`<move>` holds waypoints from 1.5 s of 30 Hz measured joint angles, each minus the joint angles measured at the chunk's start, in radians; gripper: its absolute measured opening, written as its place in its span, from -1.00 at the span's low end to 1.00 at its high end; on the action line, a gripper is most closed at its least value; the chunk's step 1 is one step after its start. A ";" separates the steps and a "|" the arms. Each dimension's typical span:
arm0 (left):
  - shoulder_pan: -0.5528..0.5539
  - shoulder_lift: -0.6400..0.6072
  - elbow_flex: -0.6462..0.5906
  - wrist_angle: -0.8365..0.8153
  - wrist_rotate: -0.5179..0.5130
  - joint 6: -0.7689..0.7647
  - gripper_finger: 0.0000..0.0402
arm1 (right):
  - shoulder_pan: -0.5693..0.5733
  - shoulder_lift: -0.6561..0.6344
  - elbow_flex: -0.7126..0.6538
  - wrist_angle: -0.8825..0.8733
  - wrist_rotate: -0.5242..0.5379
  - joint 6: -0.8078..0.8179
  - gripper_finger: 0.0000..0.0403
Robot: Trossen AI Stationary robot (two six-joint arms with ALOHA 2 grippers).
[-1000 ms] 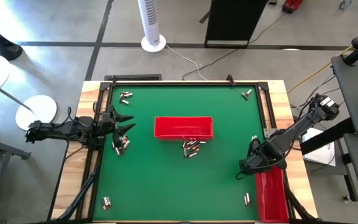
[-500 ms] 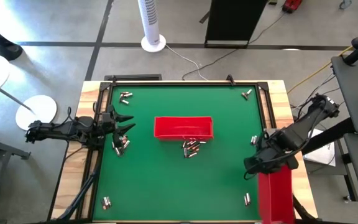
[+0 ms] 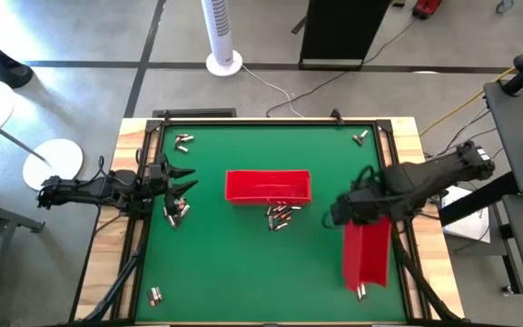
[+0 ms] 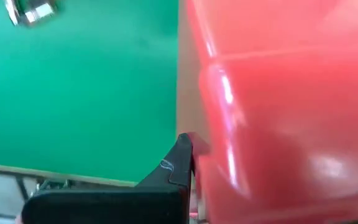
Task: Sort batteries
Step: Move the bottom red bin to the right side of the table
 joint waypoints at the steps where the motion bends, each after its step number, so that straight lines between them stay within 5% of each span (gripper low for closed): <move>1: 0.000 0.000 0.000 0.000 0.000 0.000 -0.23 | -0.041 0.011 0.000 0.001 0.002 -0.050 -0.94; 10: 0.000 0.000 0.000 0.000 0.000 0.000 -0.23 | -0.343 0.089 -0.007 0.069 -0.001 -0.438 -0.94; 19: 0.000 0.000 0.000 0.000 0.000 0.000 -0.23 | -0.521 0.219 -0.052 0.132 0.004 -0.665 -0.94; 38: 0.000 0.000 0.000 0.000 0.000 0.000 -0.23 | -0.636 0.386 -0.089 0.282 0.057 -0.752 -0.93; 45: 0.000 0.000 0.001 0.033 0.000 0.025 -0.23 | -0.635 0.330 -0.072 0.277 0.110 -0.762 -0.58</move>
